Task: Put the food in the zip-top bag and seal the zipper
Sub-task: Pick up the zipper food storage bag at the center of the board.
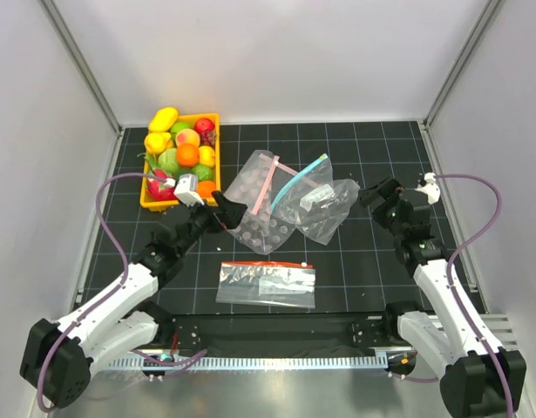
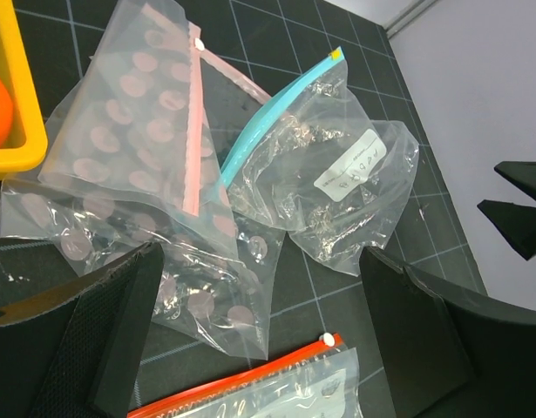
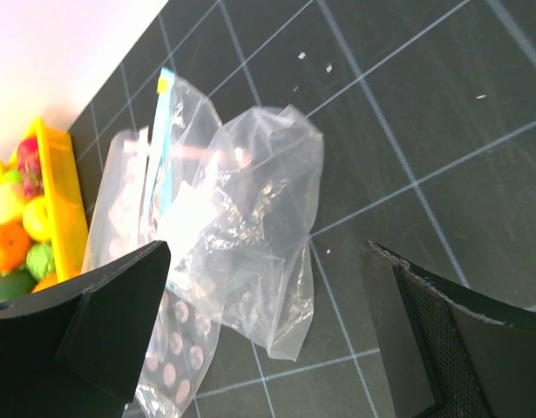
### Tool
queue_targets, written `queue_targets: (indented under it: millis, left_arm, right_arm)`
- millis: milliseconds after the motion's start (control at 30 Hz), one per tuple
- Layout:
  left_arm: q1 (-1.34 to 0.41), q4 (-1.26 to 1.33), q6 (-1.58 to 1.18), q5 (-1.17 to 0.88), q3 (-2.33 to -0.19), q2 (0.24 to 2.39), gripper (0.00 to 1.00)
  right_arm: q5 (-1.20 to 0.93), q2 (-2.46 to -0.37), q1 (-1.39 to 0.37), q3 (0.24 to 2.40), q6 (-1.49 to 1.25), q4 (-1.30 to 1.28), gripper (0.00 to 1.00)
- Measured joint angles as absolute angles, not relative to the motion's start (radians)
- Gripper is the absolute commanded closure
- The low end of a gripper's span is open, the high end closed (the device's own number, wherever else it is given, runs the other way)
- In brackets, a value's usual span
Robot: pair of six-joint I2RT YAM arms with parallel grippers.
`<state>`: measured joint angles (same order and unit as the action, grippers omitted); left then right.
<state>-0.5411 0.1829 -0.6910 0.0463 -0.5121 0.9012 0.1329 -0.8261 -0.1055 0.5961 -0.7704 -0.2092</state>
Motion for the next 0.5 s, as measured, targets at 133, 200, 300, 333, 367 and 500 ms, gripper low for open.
queue_targets:
  millis: [133,200,300,333,367,500]
  left_arm:
    - [-0.541,0.184,-0.686,0.027,-0.525,0.937,0.00]
    - [-0.541,0.186,-0.678,0.003,-0.533,0.963,0.00]
    - [-0.542,0.190,-0.670,-0.028,-0.555,1.018,0.00]
    - [-0.544,0.191,-0.668,-0.034,-0.564,1.038,0.00]
    - [-0.547,0.192,-0.667,-0.040,-0.572,1.059,0.00]
    - [-0.562,0.194,-0.650,-0.059,-0.603,1.134,0.00]
  right_arm:
    - [0.045,-0.885,-0.105,0.596,-0.745,-0.168,0.00]
    - [0.002,-0.915,-0.105,0.596,-0.735,-0.150,0.00]
    - [-0.032,-0.948,-0.112,0.596,-0.729,-0.125,0.00]
    - [-0.039,-0.960,-0.117,0.596,-0.727,-0.116,0.00]
    - [-0.045,-0.972,-0.121,0.596,-0.725,-0.109,0.00]
    - [-0.059,-1.013,-0.149,0.596,-0.712,-0.086,0.00]
